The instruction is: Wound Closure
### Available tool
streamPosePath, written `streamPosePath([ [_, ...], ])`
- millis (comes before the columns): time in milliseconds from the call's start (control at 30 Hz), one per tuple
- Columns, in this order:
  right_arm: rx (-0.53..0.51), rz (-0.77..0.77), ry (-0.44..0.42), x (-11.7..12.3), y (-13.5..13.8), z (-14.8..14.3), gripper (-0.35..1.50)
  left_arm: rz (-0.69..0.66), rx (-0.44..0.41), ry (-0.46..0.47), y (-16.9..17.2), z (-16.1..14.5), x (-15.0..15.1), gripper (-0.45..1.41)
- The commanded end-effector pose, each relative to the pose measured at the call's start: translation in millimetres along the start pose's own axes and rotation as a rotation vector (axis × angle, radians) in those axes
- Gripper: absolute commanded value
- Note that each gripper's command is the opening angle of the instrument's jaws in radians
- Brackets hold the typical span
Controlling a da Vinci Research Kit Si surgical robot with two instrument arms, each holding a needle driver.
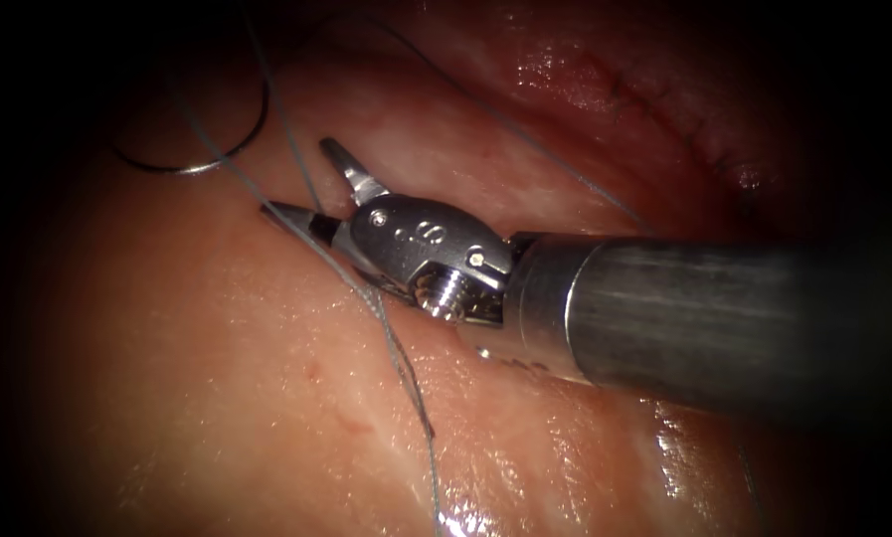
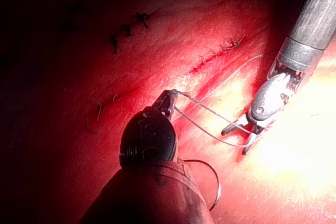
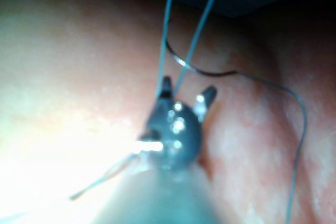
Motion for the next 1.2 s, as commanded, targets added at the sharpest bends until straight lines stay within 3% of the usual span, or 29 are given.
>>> streamPosePath([
  [33,0.011,-0.001,0.002,0.3,-1.2,0.3,1.19,-0.001,-0.003,0.001,-0.3,0.8,-0.6,-0.45],
  [467,0.011,-0.025,-0.002,0.9,-1.0,0.8,1.21,0.000,-0.001,0.001,-0.4,0.2,-0.8,-0.45],
  [867,0.014,-0.046,-0.005,-1.9,-0.2,2.0,1.13,-0.001,0.001,0.000,0.2,0.1,-0.4,-0.45],
  [900,0.018,-0.046,-0.003,-1.9,-0.3,1.9,1.03,-0.001,0.002,0.000,0.2,0.1,-0.4,-0.45],
  [967,0.051,-0.048,0.007,-1.9,-0.5,1.6,0.02,0.000,0.002,0.000,0.3,0.1,-0.4,-0.45],
  [1000,0.054,-0.049,0.005,-1.9,-0.6,1.4,-0.35,0.000,0.002,0.000,0.3,0.1,-0.4,-0.45],
  [1200,0.061,-0.068,0.012,-2.1,-0.5,1.0,-0.35,0.001,0.001,0.000,0.9,-0.3,-0.3,-0.45],
])
